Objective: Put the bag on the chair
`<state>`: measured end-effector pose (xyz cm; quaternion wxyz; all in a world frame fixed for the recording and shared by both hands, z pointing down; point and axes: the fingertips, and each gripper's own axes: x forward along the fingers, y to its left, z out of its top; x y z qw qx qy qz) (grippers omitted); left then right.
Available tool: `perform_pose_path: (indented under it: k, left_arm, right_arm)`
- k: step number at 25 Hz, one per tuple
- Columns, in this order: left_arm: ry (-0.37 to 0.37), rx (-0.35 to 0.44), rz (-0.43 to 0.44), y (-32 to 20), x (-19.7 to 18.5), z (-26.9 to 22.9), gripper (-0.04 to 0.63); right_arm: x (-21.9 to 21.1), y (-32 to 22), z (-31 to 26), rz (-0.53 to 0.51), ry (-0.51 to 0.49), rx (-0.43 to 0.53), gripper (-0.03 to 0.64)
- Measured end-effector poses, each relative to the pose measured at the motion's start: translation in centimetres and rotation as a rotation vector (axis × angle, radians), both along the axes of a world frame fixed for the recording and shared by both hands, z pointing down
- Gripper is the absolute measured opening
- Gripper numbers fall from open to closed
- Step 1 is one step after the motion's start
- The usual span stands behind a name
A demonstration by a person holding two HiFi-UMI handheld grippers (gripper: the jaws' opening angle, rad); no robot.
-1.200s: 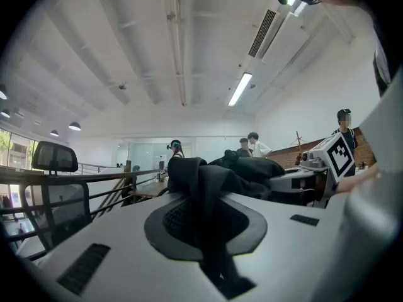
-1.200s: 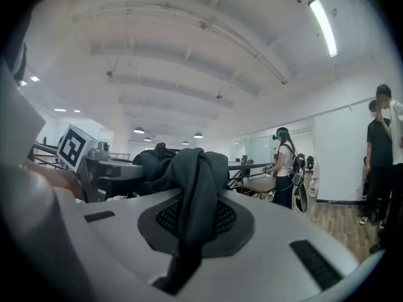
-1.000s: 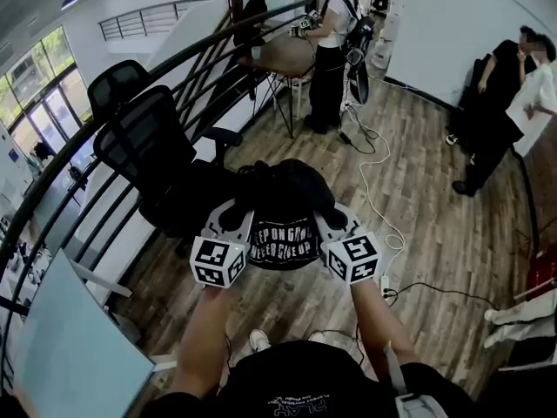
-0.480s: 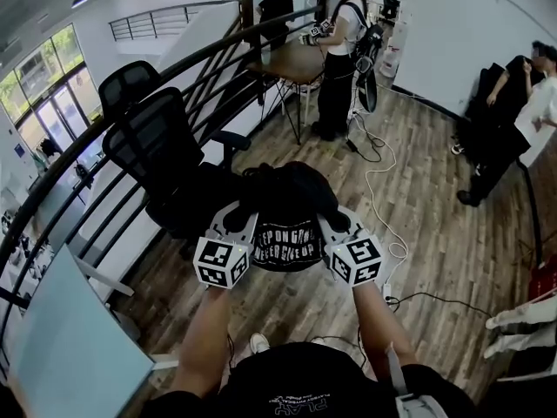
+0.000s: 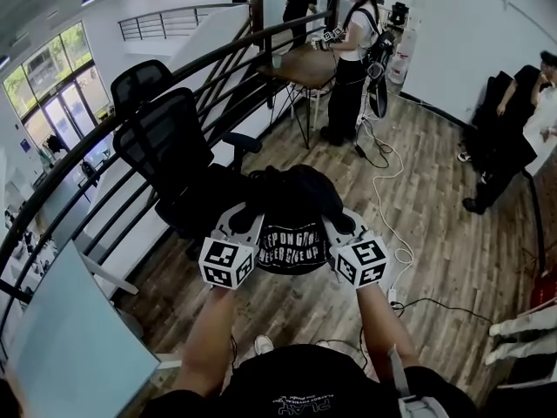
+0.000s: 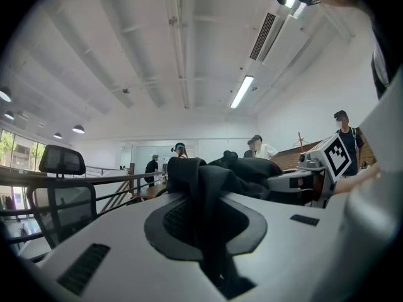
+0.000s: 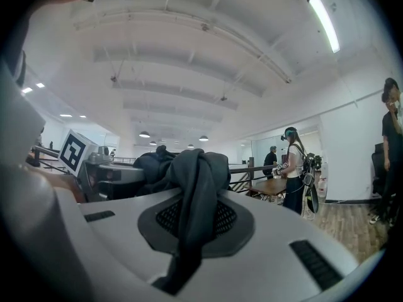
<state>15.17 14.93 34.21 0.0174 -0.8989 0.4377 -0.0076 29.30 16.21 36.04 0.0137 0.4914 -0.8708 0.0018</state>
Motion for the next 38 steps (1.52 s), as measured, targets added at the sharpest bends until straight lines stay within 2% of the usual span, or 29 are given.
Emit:
perform_pose_path:
  k: [12, 17, 23, 30, 38]
  left_arm:
    - [0.014, 0.002, 0.025, -0.8, -5.3, 0.0, 0.051]
    - [0.018, 0.001, 0.016, -1.2, -8.4, -0.3, 0.052]
    - [0.023, -0.010, 0.002, -2.3, -10.3, -0.1, 0.052]
    - [0.027, -0.028, -0.046, -5.6, -12.4, 0.6, 0.052]
    - [0.029, -0.030, -0.129, -11.3, -13.5, 0.9, 0.052]
  right_arm:
    - [-5.5, -0.5, -0.1, -0.005, -0.004, 0.005, 0.028]
    - [-8.6, -1.2, -0.3, -0.011, -0.009, -0.005, 0.028]
    - [-10.5, -2.6, -0.2, -0.040, -0.002, -0.014, 0.028]
    - [-12.7, -6.4, 0.5, -0.086, -0.003, -0.035, 0.028]
    - [-13.9, -13.2, 0.9, -0.158, -0.006, -0.029, 0.028]
